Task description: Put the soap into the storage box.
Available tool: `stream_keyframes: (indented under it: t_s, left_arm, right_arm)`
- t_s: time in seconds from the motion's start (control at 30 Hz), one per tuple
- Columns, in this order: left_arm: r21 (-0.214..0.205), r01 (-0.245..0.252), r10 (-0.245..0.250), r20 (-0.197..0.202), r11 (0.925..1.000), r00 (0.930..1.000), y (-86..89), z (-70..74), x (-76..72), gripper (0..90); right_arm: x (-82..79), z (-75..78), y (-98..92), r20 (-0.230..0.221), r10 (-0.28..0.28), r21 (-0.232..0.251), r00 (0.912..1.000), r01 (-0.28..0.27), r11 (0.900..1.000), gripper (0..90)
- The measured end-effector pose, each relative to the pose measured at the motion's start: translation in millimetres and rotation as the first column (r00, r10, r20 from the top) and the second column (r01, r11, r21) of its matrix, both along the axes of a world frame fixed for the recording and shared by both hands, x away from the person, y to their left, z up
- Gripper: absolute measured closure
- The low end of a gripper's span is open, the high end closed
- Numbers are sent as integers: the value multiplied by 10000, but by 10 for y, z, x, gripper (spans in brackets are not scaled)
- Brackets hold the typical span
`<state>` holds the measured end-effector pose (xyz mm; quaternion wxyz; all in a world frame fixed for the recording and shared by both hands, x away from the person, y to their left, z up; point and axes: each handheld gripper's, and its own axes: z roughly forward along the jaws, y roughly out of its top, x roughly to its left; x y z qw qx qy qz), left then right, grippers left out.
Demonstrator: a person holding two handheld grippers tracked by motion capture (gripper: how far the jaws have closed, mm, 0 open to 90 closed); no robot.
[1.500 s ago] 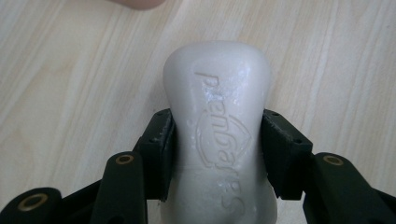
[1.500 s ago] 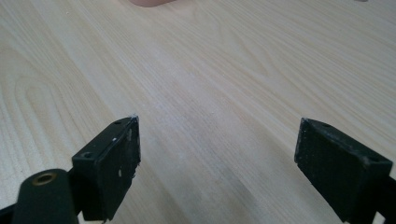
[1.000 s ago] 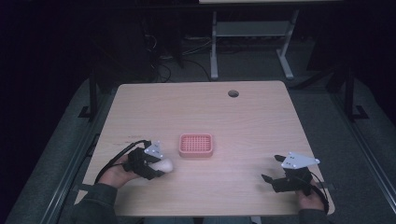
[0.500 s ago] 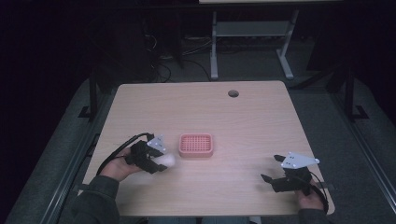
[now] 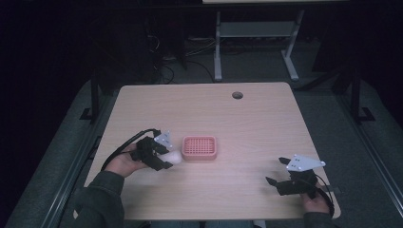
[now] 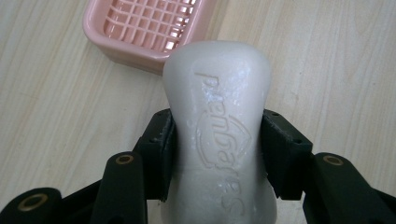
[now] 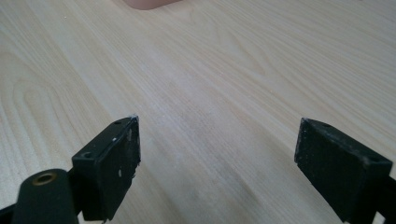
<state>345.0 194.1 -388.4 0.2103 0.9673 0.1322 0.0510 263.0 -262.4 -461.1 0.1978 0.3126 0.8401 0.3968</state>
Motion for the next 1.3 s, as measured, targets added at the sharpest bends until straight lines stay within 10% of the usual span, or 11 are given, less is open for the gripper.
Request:
stream_keyframes:
  t_s: [1.3]
  left_arm:
    - [103,334,-334,-11,9994,9994,-373,163,344,493]
  right_arm:
    - [23,8,-18,67,70,129,10000,-71,9999,136]
